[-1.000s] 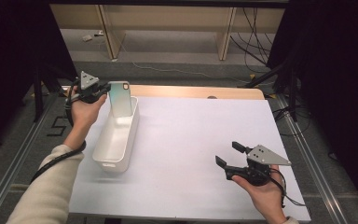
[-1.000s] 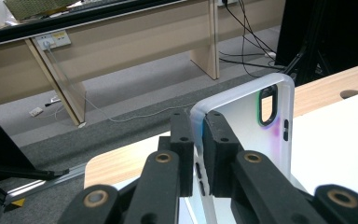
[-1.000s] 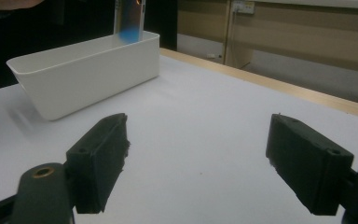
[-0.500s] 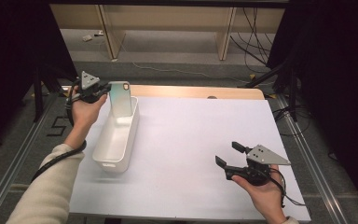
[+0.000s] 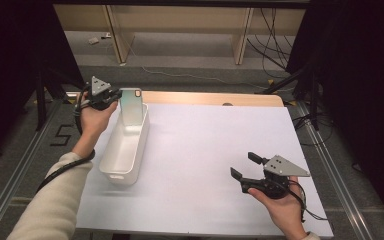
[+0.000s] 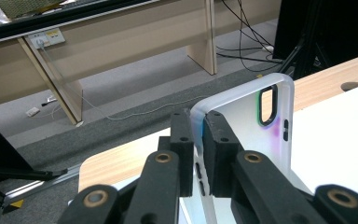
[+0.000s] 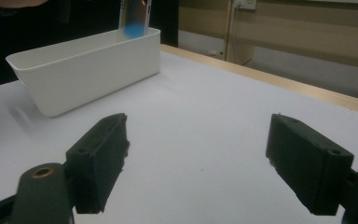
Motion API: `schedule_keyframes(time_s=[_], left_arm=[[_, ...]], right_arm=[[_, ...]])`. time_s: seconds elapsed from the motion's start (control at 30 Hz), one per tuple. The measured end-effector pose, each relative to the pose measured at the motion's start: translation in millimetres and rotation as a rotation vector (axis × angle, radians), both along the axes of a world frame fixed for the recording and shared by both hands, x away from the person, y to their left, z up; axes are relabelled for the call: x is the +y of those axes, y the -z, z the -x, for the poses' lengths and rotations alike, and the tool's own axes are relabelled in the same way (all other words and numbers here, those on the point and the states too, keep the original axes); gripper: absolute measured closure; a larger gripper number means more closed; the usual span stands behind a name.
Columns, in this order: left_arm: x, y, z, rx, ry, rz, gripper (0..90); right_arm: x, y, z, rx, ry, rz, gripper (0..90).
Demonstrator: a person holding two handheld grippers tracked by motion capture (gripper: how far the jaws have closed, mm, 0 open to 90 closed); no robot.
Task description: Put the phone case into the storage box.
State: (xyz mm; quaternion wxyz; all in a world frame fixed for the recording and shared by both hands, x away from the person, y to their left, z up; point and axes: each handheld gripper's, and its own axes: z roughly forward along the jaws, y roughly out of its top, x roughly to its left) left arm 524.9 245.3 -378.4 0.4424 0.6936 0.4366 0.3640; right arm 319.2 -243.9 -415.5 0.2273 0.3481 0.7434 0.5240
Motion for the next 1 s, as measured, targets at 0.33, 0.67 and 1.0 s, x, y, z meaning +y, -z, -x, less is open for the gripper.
schedule_keyframes(time_s=[0.33, 0.67, 1.0], left_arm=[[-3.8, 3.9, -3.4, 0.008, 0.006, -0.004, 82.6], [-7.1, 8.4, -6.8, 0.017, 0.006, -0.008, 82.6], [-5.5, 13.7, -9.1, 0.032, 0.003, -0.013, 82.5]], right_arm=[[2.3, 2.5, -2.0, -0.02, -0.007, -0.036, 21.8], [1.6, 1.3, -0.5, -0.02, -0.018, -0.029, 21.6], [4.6, 1.3, 0.7, -0.021, -0.02, -0.032, 21.6]])
